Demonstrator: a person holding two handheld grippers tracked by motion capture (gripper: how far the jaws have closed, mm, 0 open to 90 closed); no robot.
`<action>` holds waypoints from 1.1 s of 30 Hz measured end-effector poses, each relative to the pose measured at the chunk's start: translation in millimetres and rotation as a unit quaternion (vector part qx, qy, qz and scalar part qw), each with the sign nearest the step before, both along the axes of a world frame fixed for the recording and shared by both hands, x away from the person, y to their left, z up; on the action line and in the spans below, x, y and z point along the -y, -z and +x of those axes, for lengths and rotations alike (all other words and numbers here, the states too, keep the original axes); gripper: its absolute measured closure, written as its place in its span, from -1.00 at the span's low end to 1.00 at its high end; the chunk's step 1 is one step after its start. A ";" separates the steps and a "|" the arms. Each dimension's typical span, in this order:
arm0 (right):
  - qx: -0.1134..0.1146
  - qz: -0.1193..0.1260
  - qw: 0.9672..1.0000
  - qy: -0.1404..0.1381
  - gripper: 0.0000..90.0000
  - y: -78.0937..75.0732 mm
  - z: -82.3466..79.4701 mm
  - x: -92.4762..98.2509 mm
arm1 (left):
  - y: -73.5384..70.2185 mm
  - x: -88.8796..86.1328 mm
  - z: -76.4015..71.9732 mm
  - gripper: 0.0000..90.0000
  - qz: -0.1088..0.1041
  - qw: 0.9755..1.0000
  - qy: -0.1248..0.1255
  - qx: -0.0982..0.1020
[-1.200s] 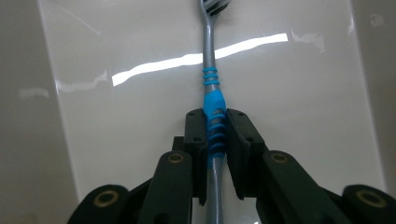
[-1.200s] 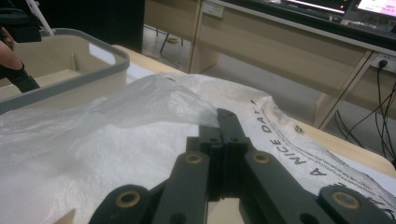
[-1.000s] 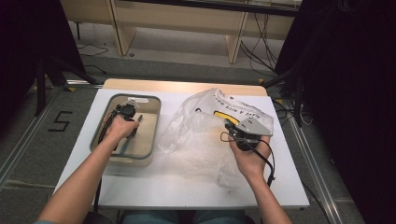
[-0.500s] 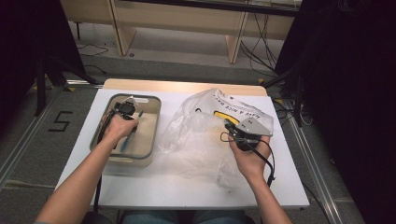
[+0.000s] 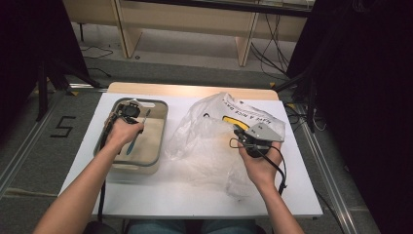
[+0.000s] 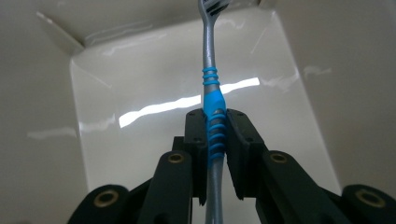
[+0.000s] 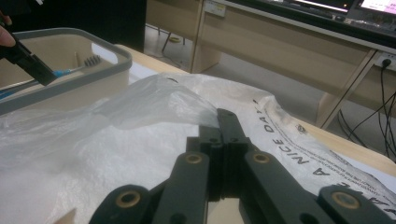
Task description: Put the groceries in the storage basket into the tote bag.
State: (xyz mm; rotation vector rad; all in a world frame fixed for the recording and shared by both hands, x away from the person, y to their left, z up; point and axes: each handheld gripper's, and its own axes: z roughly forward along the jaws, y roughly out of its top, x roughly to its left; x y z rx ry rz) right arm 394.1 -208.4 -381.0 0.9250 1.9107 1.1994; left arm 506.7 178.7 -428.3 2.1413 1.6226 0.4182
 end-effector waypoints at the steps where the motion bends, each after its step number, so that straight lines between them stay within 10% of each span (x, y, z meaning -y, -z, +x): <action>1: 0.000 0.000 1.000 0.000 1.00 0.0 0.0 0.0 | -1.2 0.3 -0.8 0.75 -0.001 1.000 0.000 0.005; 33: -0.007 0.004 1.000 -0.005 1.00 0.0 0.0 -0.9 | -31.2 5.4 -20.8 0.75 -0.040 0.994 0.041 0.097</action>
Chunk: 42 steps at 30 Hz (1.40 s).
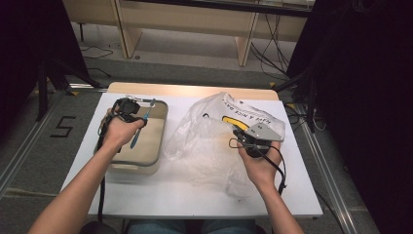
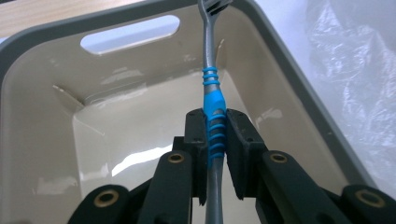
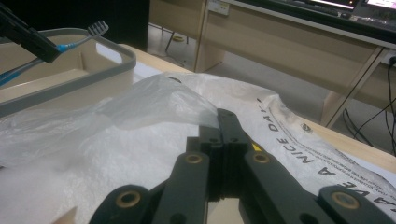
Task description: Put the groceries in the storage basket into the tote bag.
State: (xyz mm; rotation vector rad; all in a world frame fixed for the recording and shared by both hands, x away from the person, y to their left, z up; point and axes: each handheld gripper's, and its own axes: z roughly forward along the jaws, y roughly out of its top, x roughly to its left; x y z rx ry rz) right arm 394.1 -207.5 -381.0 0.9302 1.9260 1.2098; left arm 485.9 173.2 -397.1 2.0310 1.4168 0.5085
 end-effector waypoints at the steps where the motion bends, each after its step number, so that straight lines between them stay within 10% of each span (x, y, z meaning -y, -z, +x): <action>1: 0.000 0.000 1.000 0.000 1.00 0.0 0.0 0.0 | -0.7 0.8 -0.8 0.75 -0.002 1.000 0.001 0.002; 42: -0.003 0.002 1.000 -0.001 1.00 -0.4 -0.2 0.1 | -42.1 37.8 -45.5 0.75 -0.032 0.994 0.086 0.054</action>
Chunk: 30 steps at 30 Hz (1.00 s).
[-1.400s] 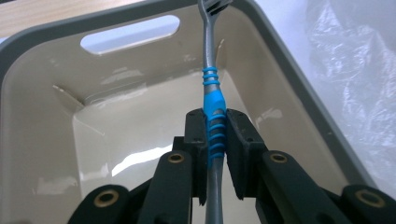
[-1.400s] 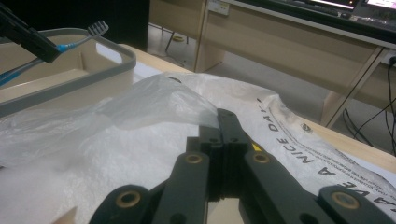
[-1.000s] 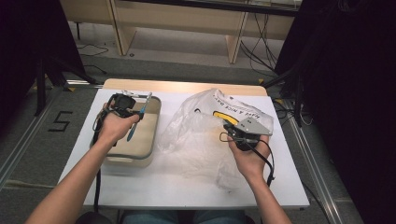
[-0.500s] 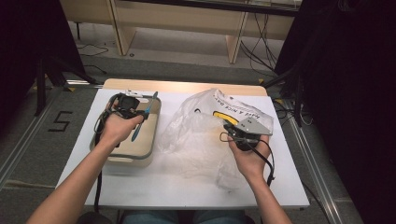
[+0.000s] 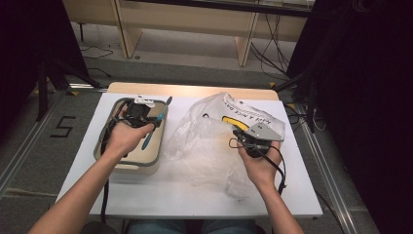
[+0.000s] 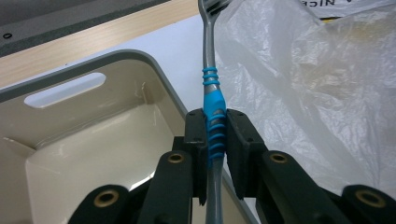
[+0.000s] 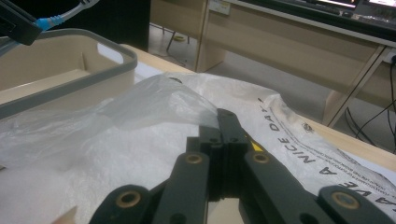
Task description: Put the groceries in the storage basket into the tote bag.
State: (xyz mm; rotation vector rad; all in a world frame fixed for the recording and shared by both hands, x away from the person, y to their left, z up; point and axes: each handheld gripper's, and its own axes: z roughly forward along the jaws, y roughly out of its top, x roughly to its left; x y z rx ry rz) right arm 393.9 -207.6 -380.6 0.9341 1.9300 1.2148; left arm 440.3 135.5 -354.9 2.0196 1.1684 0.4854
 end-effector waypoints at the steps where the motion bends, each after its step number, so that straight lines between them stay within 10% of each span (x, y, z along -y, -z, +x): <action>1: 0.001 0.000 1.000 0.000 1.00 -0.1 0.0 0.1 | -0.4 1.0 -0.8 0.75 0.000 1.000 0.002 -0.001; 30: 0.000 0.001 1.000 0.000 1.00 -0.4 -0.1 0.0 | -1.9 34.6 -39.0 0.75 -0.005 0.997 0.078 0.000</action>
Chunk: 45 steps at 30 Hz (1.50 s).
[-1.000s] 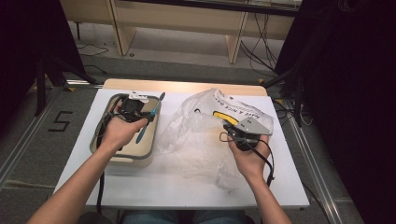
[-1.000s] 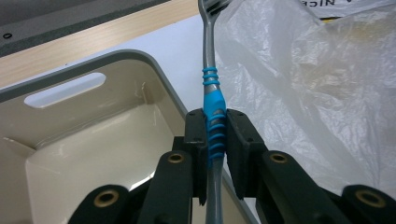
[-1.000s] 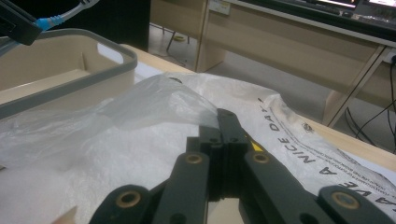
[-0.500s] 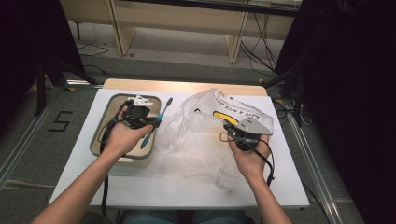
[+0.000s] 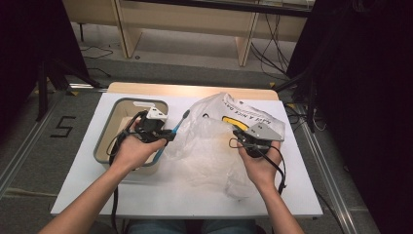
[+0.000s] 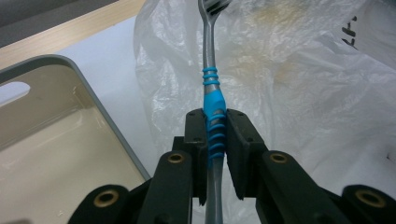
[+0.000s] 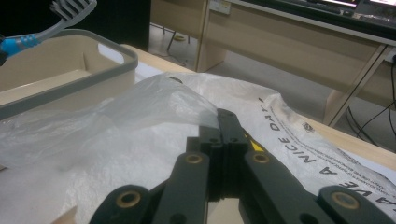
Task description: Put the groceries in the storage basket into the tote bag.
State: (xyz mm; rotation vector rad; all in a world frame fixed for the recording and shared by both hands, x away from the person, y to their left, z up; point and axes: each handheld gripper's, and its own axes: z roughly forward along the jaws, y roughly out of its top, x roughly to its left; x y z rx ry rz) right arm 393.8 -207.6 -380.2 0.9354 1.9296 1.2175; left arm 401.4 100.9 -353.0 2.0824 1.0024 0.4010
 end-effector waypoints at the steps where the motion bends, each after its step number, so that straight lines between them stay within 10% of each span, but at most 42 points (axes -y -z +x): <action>1: 0.000 0.000 1.000 0.000 1.00 0.0 0.1 0.1 | -0.2 0.9 -0.8 0.75 0.001 1.000 0.001 0.001; 45: -0.001 -0.001 1.000 -0.002 1.00 0.0 -0.1 -0.8 | 18.9 49.9 -30.0 0.75 0.033 0.996 0.083 -0.022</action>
